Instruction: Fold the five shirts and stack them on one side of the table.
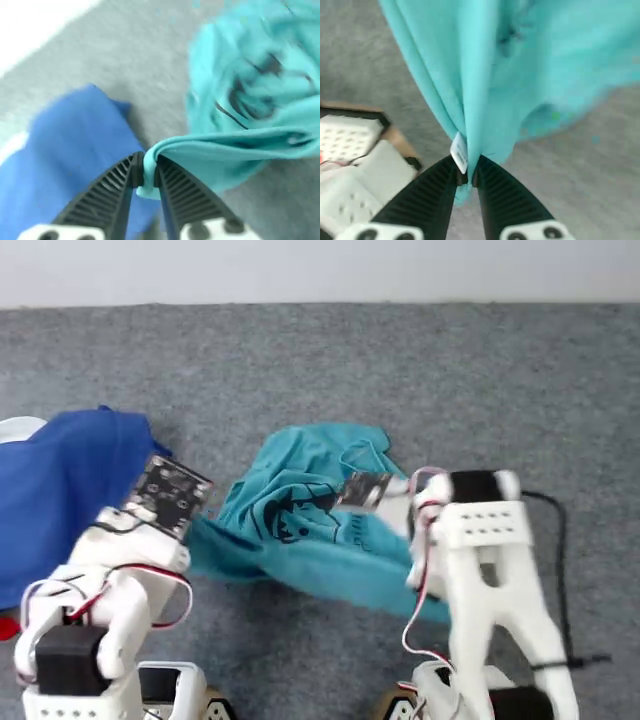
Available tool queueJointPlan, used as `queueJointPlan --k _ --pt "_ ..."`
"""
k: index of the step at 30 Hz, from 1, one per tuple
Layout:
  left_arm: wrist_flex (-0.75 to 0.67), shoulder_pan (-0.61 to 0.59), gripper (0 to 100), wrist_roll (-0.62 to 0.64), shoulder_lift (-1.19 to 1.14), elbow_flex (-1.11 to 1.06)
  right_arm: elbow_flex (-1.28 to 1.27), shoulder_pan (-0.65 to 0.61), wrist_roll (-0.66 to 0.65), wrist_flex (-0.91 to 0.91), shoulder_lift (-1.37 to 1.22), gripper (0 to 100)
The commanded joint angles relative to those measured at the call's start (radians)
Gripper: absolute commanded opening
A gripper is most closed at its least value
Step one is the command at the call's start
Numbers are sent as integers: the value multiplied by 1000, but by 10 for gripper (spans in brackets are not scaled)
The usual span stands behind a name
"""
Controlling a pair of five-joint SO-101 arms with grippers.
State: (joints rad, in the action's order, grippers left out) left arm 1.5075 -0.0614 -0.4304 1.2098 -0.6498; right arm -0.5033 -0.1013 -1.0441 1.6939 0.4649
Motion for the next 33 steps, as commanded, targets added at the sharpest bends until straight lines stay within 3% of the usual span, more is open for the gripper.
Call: queueJointPlan --k 1,10,21,27,33 --pt "-77 -26 13 -2 5 96 241 62 -25 79 88 9" --pt "-276 -26 14 -20 2 331 749 124 -20 87 153 9" --pt "-559 -28 14 -318 2 521 1214 128 -26 48 189 9" --pt "-755 -28 14 -436 3 527 1300 257 -57 -97 242 9" --pt "-836 -28 14 -462 12 539 1298 380 -83 -166 321 9"
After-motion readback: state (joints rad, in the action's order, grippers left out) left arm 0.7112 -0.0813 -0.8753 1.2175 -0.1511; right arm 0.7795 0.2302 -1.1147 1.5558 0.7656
